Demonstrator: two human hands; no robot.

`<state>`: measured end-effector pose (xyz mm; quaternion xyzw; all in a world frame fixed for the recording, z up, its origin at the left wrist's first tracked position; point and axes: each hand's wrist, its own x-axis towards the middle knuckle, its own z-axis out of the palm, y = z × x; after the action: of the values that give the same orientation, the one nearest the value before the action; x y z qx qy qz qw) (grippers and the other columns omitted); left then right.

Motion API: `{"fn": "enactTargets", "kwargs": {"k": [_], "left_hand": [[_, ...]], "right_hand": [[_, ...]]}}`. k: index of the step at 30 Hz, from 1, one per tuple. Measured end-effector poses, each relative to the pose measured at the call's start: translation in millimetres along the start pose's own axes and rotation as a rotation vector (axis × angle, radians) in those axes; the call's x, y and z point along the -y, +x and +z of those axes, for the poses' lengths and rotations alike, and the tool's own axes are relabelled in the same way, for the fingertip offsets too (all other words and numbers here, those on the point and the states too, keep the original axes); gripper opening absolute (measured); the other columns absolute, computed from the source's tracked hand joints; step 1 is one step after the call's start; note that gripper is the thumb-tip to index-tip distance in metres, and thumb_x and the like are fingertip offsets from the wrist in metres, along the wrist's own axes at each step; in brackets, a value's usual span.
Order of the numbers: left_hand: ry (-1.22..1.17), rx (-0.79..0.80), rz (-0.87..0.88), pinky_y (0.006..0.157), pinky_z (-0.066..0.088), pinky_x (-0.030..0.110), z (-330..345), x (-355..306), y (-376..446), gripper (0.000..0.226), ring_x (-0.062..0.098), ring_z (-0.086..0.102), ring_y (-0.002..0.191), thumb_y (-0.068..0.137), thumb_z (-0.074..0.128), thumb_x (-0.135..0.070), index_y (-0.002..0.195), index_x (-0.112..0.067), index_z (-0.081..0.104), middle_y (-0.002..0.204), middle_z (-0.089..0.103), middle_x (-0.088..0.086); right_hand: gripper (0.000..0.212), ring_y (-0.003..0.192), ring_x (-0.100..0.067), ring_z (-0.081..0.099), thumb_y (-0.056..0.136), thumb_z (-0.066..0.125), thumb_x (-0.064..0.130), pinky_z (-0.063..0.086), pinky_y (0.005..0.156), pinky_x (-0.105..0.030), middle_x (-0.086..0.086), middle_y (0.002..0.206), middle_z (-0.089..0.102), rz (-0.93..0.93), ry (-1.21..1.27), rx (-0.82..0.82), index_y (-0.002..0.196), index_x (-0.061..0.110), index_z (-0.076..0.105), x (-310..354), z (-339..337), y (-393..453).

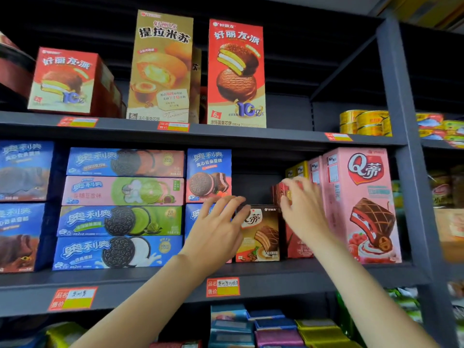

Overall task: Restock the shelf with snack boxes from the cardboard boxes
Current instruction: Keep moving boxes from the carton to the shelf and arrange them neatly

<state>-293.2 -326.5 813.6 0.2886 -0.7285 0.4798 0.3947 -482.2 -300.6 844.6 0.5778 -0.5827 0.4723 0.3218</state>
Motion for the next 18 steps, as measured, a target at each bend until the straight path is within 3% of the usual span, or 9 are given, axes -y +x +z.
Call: {"fn": "enactTargets", "kwargs": {"k": [2,5,11,18], "left_hand": [[-0.003,-0.015,0.022,0.096,0.039,0.040,5,-12,11,0.039,0.022,0.062,0.103,0.079,0.046,-0.029,0.108,-0.015,0.067,0.114,0.065,0.005],[-0.002,0.021,0.023,0.096,0.046,0.039,12,-26,29,0.042,0.019,0.065,0.100,0.069,0.064,-0.033,0.107,-0.016,0.068,0.109,0.068,0.004],[-0.006,0.088,-0.017,0.093,0.048,0.043,19,-38,42,0.047,0.018,0.068,0.086,0.075,0.035,-0.031,0.102,-0.015,0.071,0.097,0.071,0.002],[0.018,0.075,0.001,0.092,0.048,0.044,26,-37,36,0.046,0.019,0.068,0.080,0.072,0.039,-0.029,0.104,-0.015,0.070,0.092,0.070,0.001]], "right_hand": [[0.048,0.131,-0.029,0.029,0.095,0.046,0.032,0.030,0.105,-0.042,-0.009,0.143,0.033,0.126,-0.075,0.067,0.140,0.018,0.037,-15,-9,16],[0.056,0.132,-0.036,0.026,0.093,0.049,0.043,0.033,0.103,-0.047,-0.015,0.145,0.027,0.203,-0.089,0.176,0.140,0.017,0.032,-22,-12,26],[0.061,0.126,-0.036,0.031,0.091,0.040,0.057,0.033,0.101,-0.041,-0.018,0.137,0.037,0.123,-0.340,0.139,0.135,0.015,0.039,-23,-8,32],[0.056,0.129,-0.035,0.031,0.094,0.033,0.054,0.030,0.101,-0.045,-0.014,0.138,0.042,0.054,-0.444,0.112,0.132,0.014,0.045,-20,-7,30]]}}
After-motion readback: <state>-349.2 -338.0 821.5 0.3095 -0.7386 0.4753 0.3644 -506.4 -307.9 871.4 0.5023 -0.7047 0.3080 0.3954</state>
